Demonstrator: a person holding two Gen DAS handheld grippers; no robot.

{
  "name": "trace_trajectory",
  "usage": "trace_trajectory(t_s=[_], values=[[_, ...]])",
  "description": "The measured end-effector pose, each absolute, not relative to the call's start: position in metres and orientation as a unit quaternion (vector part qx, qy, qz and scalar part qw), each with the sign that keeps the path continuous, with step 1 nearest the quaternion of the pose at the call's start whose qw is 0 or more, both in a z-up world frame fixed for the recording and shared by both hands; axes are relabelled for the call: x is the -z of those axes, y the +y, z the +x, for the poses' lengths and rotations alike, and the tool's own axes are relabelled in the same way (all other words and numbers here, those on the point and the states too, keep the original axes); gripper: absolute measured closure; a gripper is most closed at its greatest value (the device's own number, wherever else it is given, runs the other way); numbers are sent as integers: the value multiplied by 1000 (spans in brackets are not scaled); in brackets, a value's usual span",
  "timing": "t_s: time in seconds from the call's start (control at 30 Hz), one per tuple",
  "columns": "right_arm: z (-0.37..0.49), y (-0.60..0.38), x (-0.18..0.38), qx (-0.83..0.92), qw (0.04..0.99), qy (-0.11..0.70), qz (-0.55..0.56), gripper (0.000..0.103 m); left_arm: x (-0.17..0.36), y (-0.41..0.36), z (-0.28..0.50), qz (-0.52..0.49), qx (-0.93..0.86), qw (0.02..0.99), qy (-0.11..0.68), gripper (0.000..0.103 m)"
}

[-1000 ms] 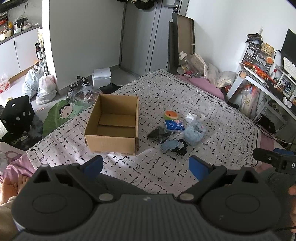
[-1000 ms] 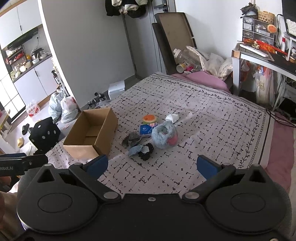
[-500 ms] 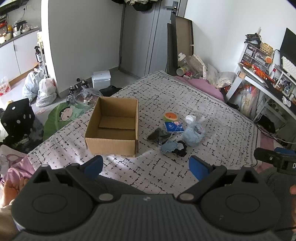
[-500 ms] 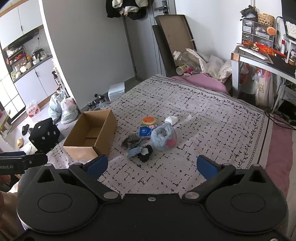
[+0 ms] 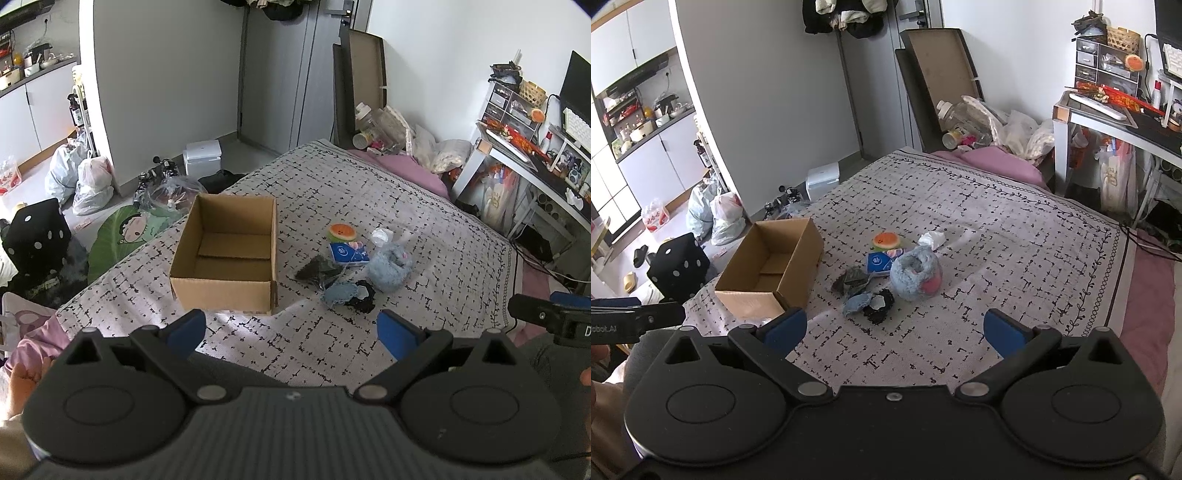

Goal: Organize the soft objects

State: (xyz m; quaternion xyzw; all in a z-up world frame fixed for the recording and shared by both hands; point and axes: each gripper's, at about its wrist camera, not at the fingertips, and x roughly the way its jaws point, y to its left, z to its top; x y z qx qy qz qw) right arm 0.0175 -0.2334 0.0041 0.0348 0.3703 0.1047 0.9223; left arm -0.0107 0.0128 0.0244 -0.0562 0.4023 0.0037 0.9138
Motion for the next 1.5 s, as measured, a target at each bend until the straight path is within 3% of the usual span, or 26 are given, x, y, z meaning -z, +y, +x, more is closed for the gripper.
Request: trace_trajectory(t_s=[1.5], values=[[147,-286,43,-93,892,416,148,1,27,-32,112,-87,18,893,441,5]])
